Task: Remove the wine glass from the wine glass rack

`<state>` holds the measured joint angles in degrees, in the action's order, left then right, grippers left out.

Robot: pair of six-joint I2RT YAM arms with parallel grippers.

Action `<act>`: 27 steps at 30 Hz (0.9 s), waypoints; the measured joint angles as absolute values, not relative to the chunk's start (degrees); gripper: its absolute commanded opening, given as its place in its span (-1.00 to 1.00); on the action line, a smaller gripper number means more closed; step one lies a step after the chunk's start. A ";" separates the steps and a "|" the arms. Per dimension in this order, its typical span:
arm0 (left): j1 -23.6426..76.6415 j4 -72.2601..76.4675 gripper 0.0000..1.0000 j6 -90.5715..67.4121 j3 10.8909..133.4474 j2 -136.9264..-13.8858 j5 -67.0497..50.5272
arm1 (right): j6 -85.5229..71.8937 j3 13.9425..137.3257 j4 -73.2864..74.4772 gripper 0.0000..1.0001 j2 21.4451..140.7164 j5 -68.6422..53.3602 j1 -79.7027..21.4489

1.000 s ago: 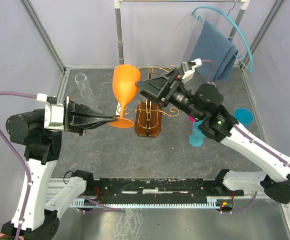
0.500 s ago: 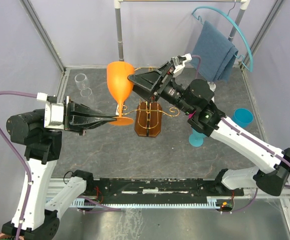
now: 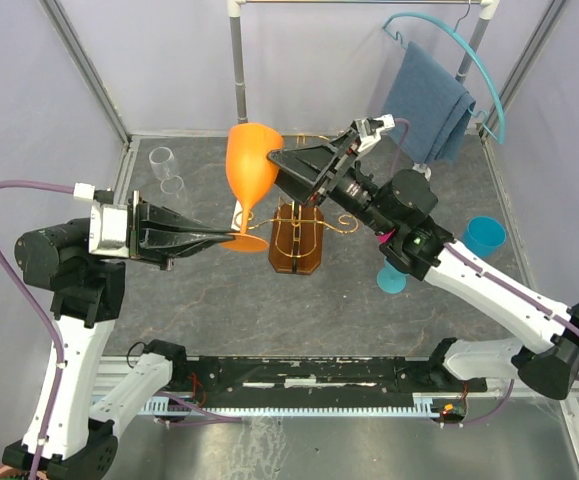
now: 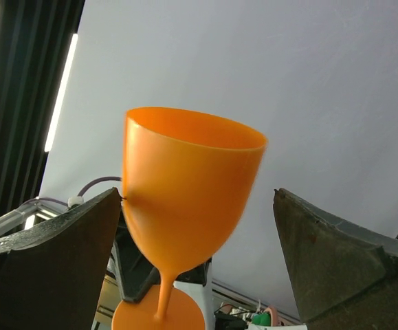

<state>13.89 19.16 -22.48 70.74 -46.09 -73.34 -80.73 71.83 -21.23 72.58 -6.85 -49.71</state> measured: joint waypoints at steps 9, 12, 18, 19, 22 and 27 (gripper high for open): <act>14.02 20.49 -0.95 -24.53 70.70 -47.16 -73.19 | -81.10 70.98 -23.59 1.00 71.35 -6.72 -49.21; 14.02 21.41 -0.95 -25.36 70.17 -47.24 -72.97 | -81.67 71.48 -24.47 0.99 73.01 -7.60 -49.08; 14.02 22.57 -0.95 -27.07 69.12 -47.22 -72.86 | -82.87 73.89 -26.09 1.00 78.17 -9.47 -49.08; 14.02 22.65 -0.95 -27.33 68.97 -47.20 -72.79 | -83.26 74.28 -26.41 1.00 78.89 -9.91 -49.08; 14.02 22.65 -0.95 -27.73 68.64 -47.20 -72.47 | -84.03 75.59 -27.22 0.76 80.71 -10.76 -49.06; 14.35 22.98 -0.25 -27.86 67.96 -46.61 -72.12 | -84.38 77.01 -29.30 0.50 82.39 -12.12 -49.01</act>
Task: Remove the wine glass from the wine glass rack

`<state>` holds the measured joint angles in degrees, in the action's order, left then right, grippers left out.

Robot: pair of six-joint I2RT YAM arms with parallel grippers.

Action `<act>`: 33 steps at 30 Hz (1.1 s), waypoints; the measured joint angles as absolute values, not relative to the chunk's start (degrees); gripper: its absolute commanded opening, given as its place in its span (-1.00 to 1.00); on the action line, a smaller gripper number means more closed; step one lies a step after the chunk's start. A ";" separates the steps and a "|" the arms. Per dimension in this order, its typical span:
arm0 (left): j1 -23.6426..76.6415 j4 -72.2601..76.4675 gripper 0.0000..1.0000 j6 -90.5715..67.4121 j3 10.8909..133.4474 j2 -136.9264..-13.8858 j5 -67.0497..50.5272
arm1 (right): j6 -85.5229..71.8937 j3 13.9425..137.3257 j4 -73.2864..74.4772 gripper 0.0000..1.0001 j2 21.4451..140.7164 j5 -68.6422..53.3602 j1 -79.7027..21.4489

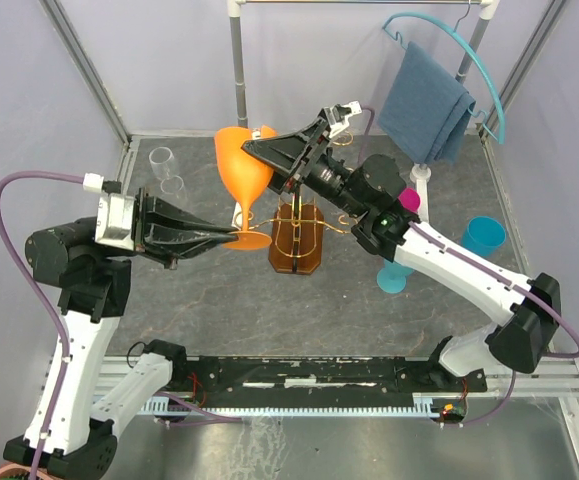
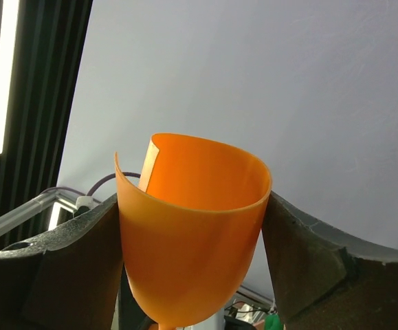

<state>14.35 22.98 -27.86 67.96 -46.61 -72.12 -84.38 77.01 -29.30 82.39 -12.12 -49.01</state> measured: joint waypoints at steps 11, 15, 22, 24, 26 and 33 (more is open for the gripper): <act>14.61 16.40 0.98 -26.39 67.11 -44.31 -70.24 | -81.21 76.66 -27.99 0.46 81.52 -15.64 -47.68; 14.61 8.58 0.98 -21.37 69.78 -42.87 -65.12 | -71.75 75.33 -19.31 0.36 76.20 -15.86 -46.89; 14.63 2.09 0.98 -16.95 72.71 -40.40 -51.57 | -49.01 68.40 -8.27 0.21 63.37 -10.41 -48.82; 14.66 1.39 0.98 -16.60 72.71 -39.70 -46.39 | -41.04 64.47 -7.53 0.16 59.94 -5.98 -52.62; 14.66 0.97 0.98 -16.58 72.71 -39.35 -41.78 | -33.56 60.80 -7.75 0.14 58.46 -1.91 -57.52; 14.66 -0.01 0.98 -16.58 71.05 -39.05 -31.48 | -11.35 46.74 -16.29 0.17 63.75 14.09 -70.24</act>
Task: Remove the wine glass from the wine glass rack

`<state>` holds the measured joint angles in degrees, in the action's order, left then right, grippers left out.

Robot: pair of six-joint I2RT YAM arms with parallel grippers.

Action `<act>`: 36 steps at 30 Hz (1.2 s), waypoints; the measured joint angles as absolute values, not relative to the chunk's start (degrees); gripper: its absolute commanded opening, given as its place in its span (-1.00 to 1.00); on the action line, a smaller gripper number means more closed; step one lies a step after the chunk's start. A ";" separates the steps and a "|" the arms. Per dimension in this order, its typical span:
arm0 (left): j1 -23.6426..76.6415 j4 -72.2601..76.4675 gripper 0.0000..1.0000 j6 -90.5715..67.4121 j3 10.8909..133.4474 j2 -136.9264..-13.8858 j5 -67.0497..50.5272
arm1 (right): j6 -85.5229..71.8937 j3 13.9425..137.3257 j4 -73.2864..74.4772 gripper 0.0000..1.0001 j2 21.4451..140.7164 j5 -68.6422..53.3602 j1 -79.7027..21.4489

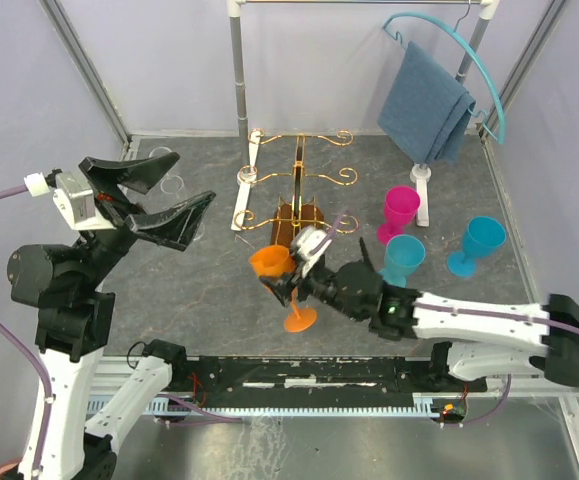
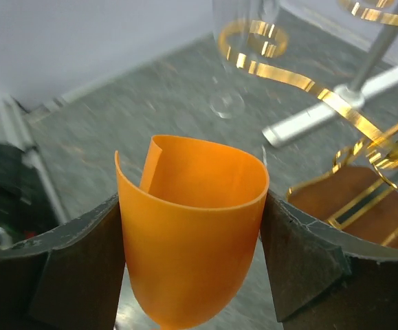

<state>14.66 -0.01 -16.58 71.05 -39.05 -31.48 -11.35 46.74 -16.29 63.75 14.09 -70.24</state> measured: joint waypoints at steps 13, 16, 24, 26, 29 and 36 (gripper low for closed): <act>14.66 -3.75 0.98 -14.02 70.00 -38.94 -24.64 | 14.24 32.14 -62.37 0.23 88.49 32.69 -79.40; 14.66 -4.14 0.98 -14.02 69.67 -38.94 -23.86 | 14.96 31.29 -68.88 0.24 92.58 33.61 -79.40; 14.66 -4.12 0.98 -14.02 68.20 -38.72 -22.35 | 15.20 31.51 -75.85 0.27 97.10 34.41 -79.40; 14.66 -4.08 0.98 -14.02 67.53 -38.57 -22.24 | 16.01 32.53 -76.18 0.28 98.91 34.30 -79.40; 14.66 -3.70 0.98 -14.02 66.37 -38.37 -21.85 | 17.06 35.27 -76.34 0.29 102.43 33.89 -79.40; 14.66 -4.25 0.98 -13.85 65.17 -37.69 -20.38 | 18.65 42.48 -76.31 0.31 109.23 33.19 -79.40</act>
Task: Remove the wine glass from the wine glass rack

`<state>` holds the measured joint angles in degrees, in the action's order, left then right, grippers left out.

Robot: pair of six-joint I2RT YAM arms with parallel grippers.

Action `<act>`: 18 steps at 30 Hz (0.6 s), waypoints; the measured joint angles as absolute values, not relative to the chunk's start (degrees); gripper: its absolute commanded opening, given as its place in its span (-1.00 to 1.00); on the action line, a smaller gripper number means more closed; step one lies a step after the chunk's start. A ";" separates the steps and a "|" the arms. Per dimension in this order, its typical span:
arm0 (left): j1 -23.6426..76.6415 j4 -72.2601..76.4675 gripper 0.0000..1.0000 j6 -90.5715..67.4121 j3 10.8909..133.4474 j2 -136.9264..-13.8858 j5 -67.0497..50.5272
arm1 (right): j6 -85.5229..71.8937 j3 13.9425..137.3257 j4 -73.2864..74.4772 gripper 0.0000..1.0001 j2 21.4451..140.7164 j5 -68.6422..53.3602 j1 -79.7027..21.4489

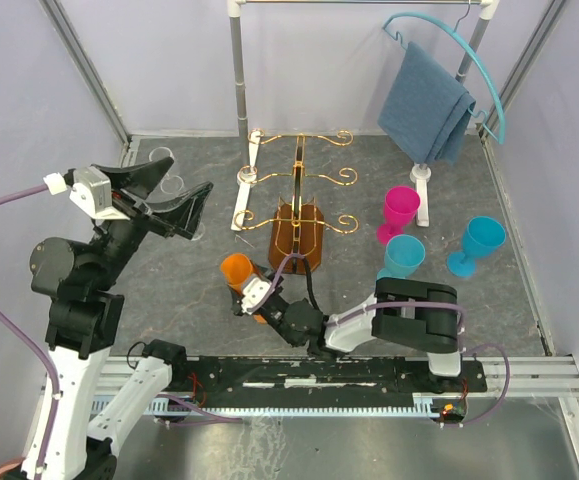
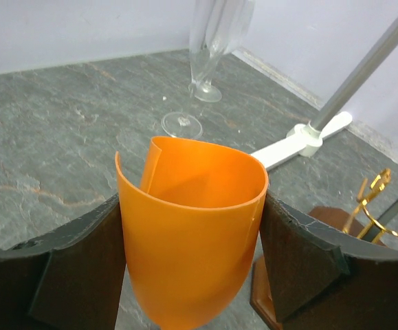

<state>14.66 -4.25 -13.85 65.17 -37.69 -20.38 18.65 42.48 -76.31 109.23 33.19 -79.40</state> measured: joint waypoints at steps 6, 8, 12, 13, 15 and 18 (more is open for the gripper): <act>14.66 -4.27 0.98 -12.38 65.17 -36.80 -19.53 | 19.64 49.67 -76.60 0.32 113.89 33.26 -79.37; 14.66 -4.36 0.98 -12.14 65.17 -36.80 -19.53 | 19.66 51.57 -76.71 0.35 115.52 33.32 -79.33; 14.66 -4.86 0.98 -11.70 65.17 -36.80 -19.53 | 19.81 54.04 -77.41 0.42 118.89 33.50 -78.98; 14.66 -5.10 0.98 -11.51 65.17 -36.77 -19.53 | 19.81 54.33 -77.43 0.43 119.00 33.61 -78.94; 14.66 -5.87 0.98 -11.44 65.19 -36.73 -19.53 | 19.77 54.30 -77.49 0.44 119.00 33.61 -78.85; 14.66 -6.20 0.98 -11.44 65.17 -36.73 -19.51 | 19.53 54.04 -77.69 0.49 119.00 33.58 -78.74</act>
